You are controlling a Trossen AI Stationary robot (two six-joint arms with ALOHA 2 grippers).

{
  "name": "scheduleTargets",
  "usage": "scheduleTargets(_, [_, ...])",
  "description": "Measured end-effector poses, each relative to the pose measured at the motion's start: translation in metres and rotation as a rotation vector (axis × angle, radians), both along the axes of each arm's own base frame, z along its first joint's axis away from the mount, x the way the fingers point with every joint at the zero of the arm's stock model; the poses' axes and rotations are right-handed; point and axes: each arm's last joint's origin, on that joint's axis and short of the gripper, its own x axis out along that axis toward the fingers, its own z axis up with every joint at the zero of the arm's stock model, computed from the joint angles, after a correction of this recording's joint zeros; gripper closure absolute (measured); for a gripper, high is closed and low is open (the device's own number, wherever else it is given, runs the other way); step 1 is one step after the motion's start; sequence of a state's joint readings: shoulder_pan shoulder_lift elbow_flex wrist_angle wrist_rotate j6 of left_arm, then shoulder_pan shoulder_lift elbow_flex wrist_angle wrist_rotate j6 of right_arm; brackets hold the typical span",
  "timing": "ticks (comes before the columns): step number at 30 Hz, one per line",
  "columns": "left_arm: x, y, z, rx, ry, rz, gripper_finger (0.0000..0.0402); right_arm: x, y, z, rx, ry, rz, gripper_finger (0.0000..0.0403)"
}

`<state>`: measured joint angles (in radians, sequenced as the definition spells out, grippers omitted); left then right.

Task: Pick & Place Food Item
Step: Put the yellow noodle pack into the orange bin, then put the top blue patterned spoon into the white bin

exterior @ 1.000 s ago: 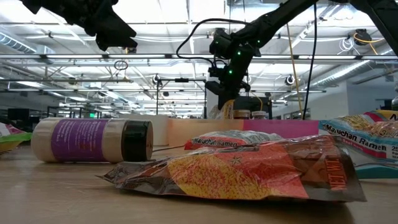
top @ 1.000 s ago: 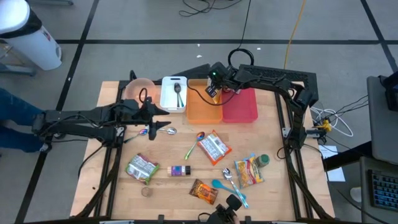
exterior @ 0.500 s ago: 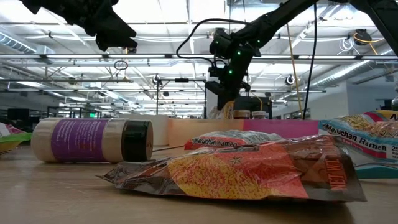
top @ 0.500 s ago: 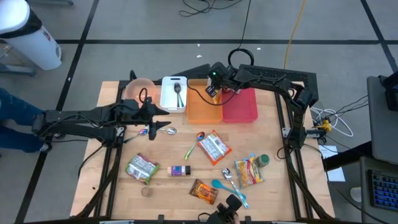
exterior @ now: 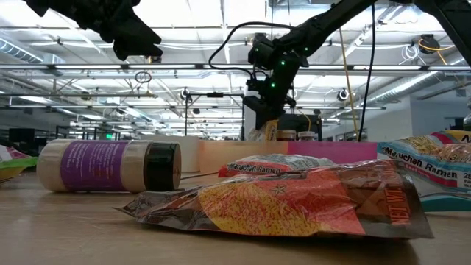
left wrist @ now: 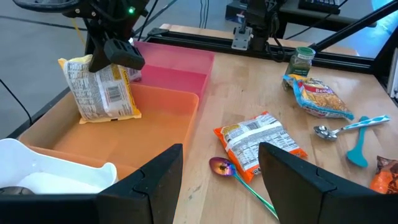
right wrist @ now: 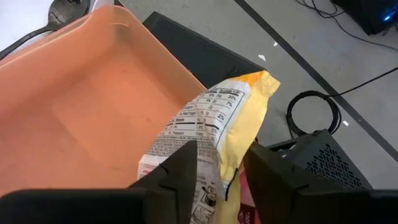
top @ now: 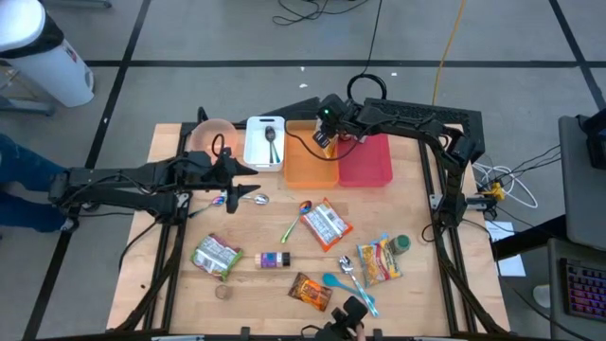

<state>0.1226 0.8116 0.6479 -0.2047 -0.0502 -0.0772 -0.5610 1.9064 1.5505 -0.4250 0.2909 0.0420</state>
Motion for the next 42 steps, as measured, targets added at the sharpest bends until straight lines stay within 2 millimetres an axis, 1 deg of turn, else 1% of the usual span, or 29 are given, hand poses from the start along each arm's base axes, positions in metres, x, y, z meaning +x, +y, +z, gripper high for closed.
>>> scheduleTargets(9, [0.000, 0.000, 0.000, 0.000, 0.000, 0.000, 0.0185, 0.002, -0.001, 0.002, -0.020, -0.019, 0.013, 0.0232])
scheduleTargets(16, [0.000, 0.000, 0.000, 0.001, 0.000, 0.000, 0.0186, 0.003, 0.002, 0.004, -0.035, -0.005, 0.040, 0.0209])
scheduleTargets(21, [0.000, 0.000, 0.000, 0.002, 0.000, 0.000, 0.0185, -0.001, 0.004, 0.018, -0.062, -0.023, 0.051, 0.0197])
scheduleTargets(25, [0.000, 0.000, 0.000, 0.003, 0.000, 0.000, 0.0185, -0.010, 0.009, 0.040, -0.099, -0.053, 0.061, 0.0189])
scheduleTargets(29, [0.000, 0.000, 0.000, 0.006, -0.004, -0.001, 0.0185, -0.016, 0.023, 0.065, -0.145, -0.093, 0.102, 0.0186])
scheduleTargets(35, [-0.003, 0.000, 0.008, 0.056, -0.060, -0.015, 0.0186, -0.016, 0.057, 0.100, -0.226, -0.182, 0.206, 0.0192])
scheduleTargets(38, [-0.012, -0.001, 0.014, 0.064, -0.098, -0.015, 0.0185, -0.010, 0.077, 0.107, -0.237, -0.214, 0.261, 0.0190])
scheduleTargets(42, [-0.029, -0.005, 0.023, 0.045, -0.149, -0.047, 0.0185, -0.001, 0.105, 0.107, -0.201, -0.226, 0.322, 0.0188])
